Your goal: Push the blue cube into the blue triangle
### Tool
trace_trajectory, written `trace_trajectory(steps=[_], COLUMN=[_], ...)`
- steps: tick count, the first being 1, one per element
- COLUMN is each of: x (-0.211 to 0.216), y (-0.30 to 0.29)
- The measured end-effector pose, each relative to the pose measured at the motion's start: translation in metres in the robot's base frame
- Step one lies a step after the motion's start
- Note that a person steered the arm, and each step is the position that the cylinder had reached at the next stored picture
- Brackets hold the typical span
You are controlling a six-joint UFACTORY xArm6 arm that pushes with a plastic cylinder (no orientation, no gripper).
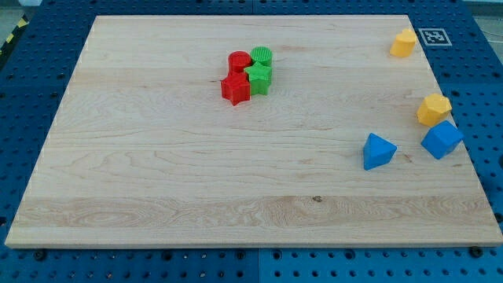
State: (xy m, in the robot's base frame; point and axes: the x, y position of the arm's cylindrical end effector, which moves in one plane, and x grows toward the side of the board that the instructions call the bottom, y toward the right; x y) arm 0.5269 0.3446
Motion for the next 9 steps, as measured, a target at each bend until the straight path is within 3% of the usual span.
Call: trace_trajectory(steps=[6, 9], x=[-0.062, -0.064], y=[-0.021, -0.021])
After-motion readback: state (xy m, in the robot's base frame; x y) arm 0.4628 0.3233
